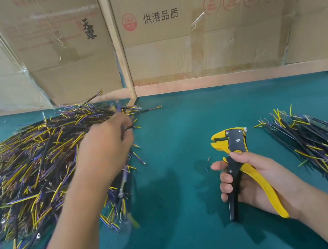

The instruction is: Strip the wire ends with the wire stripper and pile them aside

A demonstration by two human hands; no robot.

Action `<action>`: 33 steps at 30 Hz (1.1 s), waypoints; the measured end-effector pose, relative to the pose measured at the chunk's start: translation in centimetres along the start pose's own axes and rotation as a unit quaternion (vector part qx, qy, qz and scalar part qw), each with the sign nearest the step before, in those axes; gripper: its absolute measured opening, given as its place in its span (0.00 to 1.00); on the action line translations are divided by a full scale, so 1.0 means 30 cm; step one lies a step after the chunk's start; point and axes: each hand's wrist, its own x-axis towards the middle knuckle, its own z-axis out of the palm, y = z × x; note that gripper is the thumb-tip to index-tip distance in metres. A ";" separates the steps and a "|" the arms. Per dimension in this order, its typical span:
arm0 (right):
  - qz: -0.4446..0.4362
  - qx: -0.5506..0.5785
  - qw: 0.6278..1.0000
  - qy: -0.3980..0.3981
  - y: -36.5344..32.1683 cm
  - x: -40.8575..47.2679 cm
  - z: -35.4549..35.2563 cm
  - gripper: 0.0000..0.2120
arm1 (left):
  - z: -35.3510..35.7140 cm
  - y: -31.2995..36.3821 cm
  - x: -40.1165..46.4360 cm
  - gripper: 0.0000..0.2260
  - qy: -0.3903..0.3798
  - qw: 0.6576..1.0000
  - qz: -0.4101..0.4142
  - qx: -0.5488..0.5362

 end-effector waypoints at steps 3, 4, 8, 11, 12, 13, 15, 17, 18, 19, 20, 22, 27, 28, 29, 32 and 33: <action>0.000 -0.003 1.000 -0.006 0.005 0.010 -0.019 0.28 | 0.053 0.107 -0.027 0.23 -0.012 0.980 0.112 -0.163; 0.001 -0.003 1.000 -0.009 0.007 0.012 -0.025 0.28 | 0.072 0.123 -0.033 0.26 -0.026 0.972 0.108 -0.207; 0.008 0.002 1.000 -0.014 0.013 0.024 -0.042 0.28 | 0.117 0.128 -0.039 0.23 -0.070 0.961 0.072 -0.257; 0.008 0.004 1.000 -0.026 0.015 0.030 -0.049 0.27 | 0.118 0.130 -0.036 0.14 -0.065 0.952 0.068 -0.292; 0.008 0.005 1.000 -0.027 0.016 0.031 -0.050 0.27 | 0.117 0.129 -0.034 0.12 -0.067 0.949 0.065 -0.302; 0.008 0.005 1.000 -0.026 0.016 0.032 -0.051 0.27 | 0.116 0.128 -0.035 0.10 -0.071 0.946 0.063 -0.309; 0.008 0.004 1.000 -0.021 0.018 0.035 -0.049 0.28 | 0.114 0.131 -0.041 0.08 -0.082 0.941 0.061 -0.324; 0.008 0.005 1.000 -0.017 0.019 0.038 -0.048 0.28 | 0.117 0.136 -0.046 0.07 -0.096 0.927 0.051 -0.359; 0.009 0.006 1.000 -0.016 0.018 0.038 -0.049 0.28 | 0.119 0.138 -0.048 0.08 -0.104 0.917 0.042 -0.382; 0.010 0.007 1.000 -0.017 0.018 0.038 -0.049 0.28 | 0.121 0.138 -0.049 0.08 -0.111 0.909 0.034 -0.401; 0.010 0.008 1.000 -0.020 0.018 0.037 -0.050 0.28 | 0.124 0.138 -0.050 0.08 -0.119 0.902 0.029 -0.414; 0.009 0.009 1.000 -0.026 0.017 0.037 -0.053 0.27 | 0.131 0.137 -0.050 0.08 -0.132 0.896 0.026 -0.423; 0.008 0.006 1.000 -0.024 0.018 0.046 -0.055 0.27 | 0.150 0.132 -0.053 0.07 -0.153 0.893 0.018 -0.423; 0.008 0.007 1.000 -0.026 0.019 0.046 -0.056 0.27 | 0.154 0.130 -0.053 0.06 -0.155 0.894 0.014 -0.421; 0.009 0.008 0.999 -0.030 0.020 0.046 -0.057 0.26 | 0.156 0.130 -0.054 0.05 -0.156 0.895 0.013 -0.418; 0.009 0.011 0.999 -0.037 0.019 0.041 -0.057 0.26 | 0.157 0.134 -0.057 0.05 -0.157 0.895 0.022 -0.416; 0.007 0.010 0.999 -0.036 0.019 0.039 -0.054 0.26 | 0.156 0.136 -0.058 0.06 -0.157 0.895 0.026 -0.417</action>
